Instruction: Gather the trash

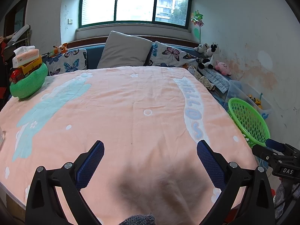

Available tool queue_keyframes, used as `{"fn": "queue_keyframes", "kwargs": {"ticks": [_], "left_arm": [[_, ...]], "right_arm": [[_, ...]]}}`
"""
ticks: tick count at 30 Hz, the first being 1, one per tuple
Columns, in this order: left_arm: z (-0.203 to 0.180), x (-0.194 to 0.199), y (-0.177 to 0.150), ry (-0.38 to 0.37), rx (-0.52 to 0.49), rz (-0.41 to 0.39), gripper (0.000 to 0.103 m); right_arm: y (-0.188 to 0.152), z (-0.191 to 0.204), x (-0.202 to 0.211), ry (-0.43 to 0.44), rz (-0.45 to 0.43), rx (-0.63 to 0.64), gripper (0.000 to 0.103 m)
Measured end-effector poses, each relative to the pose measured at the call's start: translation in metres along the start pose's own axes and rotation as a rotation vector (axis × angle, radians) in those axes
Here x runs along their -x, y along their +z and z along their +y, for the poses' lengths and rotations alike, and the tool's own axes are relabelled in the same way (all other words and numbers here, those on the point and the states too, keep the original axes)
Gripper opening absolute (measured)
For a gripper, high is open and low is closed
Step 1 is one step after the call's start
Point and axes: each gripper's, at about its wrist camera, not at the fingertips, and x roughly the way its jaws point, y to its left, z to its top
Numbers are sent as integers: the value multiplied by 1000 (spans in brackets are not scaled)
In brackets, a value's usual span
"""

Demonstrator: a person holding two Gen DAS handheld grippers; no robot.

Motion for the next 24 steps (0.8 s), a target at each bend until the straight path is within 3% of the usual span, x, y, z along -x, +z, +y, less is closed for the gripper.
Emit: {"fn": "queue_keyframes", "kwargs": {"ticks": [24], "left_arm": [[-14, -4, 5, 28, -51, 7, 96]], "right_arm": [[3, -8, 6, -15, -16, -30, 99]]}}
